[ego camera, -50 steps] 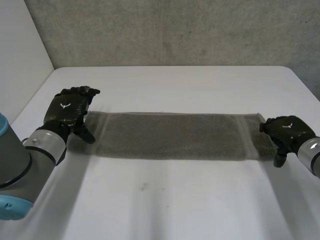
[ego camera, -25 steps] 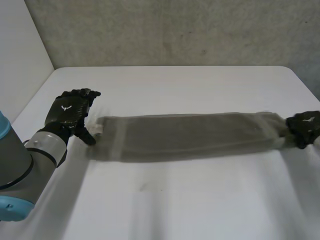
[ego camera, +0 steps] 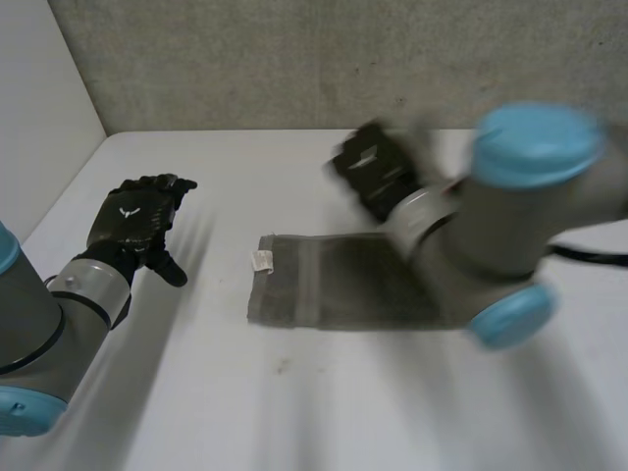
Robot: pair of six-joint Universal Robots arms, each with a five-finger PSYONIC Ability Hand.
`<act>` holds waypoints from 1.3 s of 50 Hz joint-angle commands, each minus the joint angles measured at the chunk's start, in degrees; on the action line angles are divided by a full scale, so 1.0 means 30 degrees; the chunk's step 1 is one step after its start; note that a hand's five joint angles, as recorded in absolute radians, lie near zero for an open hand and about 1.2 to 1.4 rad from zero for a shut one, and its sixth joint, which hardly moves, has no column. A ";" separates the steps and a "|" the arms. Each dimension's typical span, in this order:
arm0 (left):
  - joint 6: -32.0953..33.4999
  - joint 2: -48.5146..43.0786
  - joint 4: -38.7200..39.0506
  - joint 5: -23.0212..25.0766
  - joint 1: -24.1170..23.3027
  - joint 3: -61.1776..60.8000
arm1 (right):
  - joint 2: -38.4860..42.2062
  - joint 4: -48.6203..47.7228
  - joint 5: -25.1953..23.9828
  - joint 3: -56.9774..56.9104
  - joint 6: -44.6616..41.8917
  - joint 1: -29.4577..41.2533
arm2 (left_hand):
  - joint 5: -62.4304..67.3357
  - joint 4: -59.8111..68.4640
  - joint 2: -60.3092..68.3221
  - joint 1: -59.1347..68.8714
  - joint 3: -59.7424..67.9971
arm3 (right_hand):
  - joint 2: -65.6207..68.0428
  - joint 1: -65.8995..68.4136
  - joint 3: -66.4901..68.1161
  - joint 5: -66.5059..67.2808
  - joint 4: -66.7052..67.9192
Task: Fold the towel.
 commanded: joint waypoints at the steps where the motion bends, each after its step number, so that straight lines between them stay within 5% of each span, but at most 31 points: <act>1: 0.0027 -0.0135 0.0235 0.0018 -0.0020 -0.0066 | 0.4338 0.0145 0.0012 -0.0693 -0.0525 0.3672 | -0.0571 0.0213 0.0216 0.0005 0.0249 | 0.1680 0.1526 0.1193 0.1473 0.1143; 7: 0.0056 -0.0281 0.0264 0.0047 0.0010 -0.0037 | 0.4490 0.0176 -0.0017 -0.0342 -0.0410 0.3704 | -0.0571 0.0213 0.0216 0.0005 0.0249 | 0.1680 0.1526 0.1193 0.1473 0.1143; 8: 0.0056 -0.0310 0.0264 0.0047 0.0010 -0.0037 | 0.4142 0.0176 -0.0017 -0.0226 -0.0207 0.3588 | -0.0571 0.0213 0.0216 0.0005 0.0249 | -0.2963 -0.3118 -0.3450 -0.3170 -0.3501; 9: 0.0056 -0.0339 0.0293 0.0047 0.0010 -0.0037 | 0.3414 0.0176 0.0012 0.0007 0.0172 0.3500 | -0.0571 0.0213 0.0216 0.0005 0.0249 | -1.7109 -1.7264 -1.7596 -1.7316 -1.7647; 11: 0.0085 -0.0398 0.0352 0.0047 0.0010 -0.0037 | 0.2507 0.0147 -0.0075 0.0445 0.0843 0.3441 | -0.0571 0.0213 0.0216 0.0005 0.0249 | -2.1654 -2.1808 -2.2140 -2.1860 -2.2191; 22: 0.0115 -0.0691 0.0557 0.0047 -0.0020 -0.0066 | -0.3356 0.0029 -0.0369 0.5801 0.6793 -0.1005 | -0.0571 0.0213 0.0216 0.0005 0.0249 | -2.1654 -2.1808 -2.2140 -2.1860 -2.2191; 33: 0.0115 -0.0837 0.0557 0.0018 -0.0078 -0.0066 | -0.3540 -0.0962 -0.1507 1.1225 0.5453 -0.5989 | -0.0571 0.0213 0.0216 0.0005 0.0249 | -2.1654 -2.1808 -2.2140 -2.1860 -2.2191; 37: 0.0115 -0.0926 0.0528 0.0018 -0.0108 -0.0066 | -0.2629 -0.2227 -0.2185 1.1758 0.5157 -0.6521 | -0.0571 0.0213 0.0216 0.0005 0.0249 | -1.6243 -1.6397 -1.6730 -1.6450 -1.6780; 40: 0.0085 -0.0897 0.0528 -0.0011 -0.0224 -0.0066 | -0.2160 -0.3337 -0.1981 1.1408 0.4923 -0.6579 | -0.0571 0.0213 0.0216 0.0005 0.0249 | 0.1460 0.1305 0.0973 0.1253 0.0922; 41: 0.0056 -0.0780 0.0528 -0.0011 -0.0283 -0.0066 | -0.2160 -0.3340 -0.1980 1.1406 0.4922 -0.6579 | -0.0571 0.0213 0.0216 0.0005 0.0249 | 0.1531 0.1377 0.1044 0.1324 0.0994; 49: -0.0090 0.0184 -0.0114 -0.0099 -0.1363 0.1306 | -0.3156 -0.3486 -0.1599 0.8476 0.3252 -0.5115 | -0.0459 0.0325 0.0328 0.0117 0.0361 | 0.1680 0.1526 0.1193 0.1473 0.1143; 52: -0.0266 0.0569 -0.0644 -0.0245 -0.1748 0.1897 | -0.2512 -0.3252 -0.1599 0.6308 0.2520 -0.2009 | -0.0403 0.0381 0.0384 0.0173 0.0417 | 0.1680 0.1526 0.1193 0.1473 0.1143; 59: -0.2399 0.1066 -0.3129 -0.1240 -0.2246 0.5699 | 0.1726 0.1162 -0.2475 0.0313 0.0939 0.2731 | -0.0459 0.0325 0.0328 0.0117 0.0361 | 0.1680 0.1526 0.1193 0.1473 0.1143; 65: -0.3987 0.0832 -0.4306 -0.1505 -0.2305 0.7200 | 0.4546 0.3834 -0.2802 -0.2068 0.0967 0.3587 | -0.0459 0.0325 0.0328 0.0117 0.0361 | 0.1680 0.1526 0.1193 0.1473 0.1143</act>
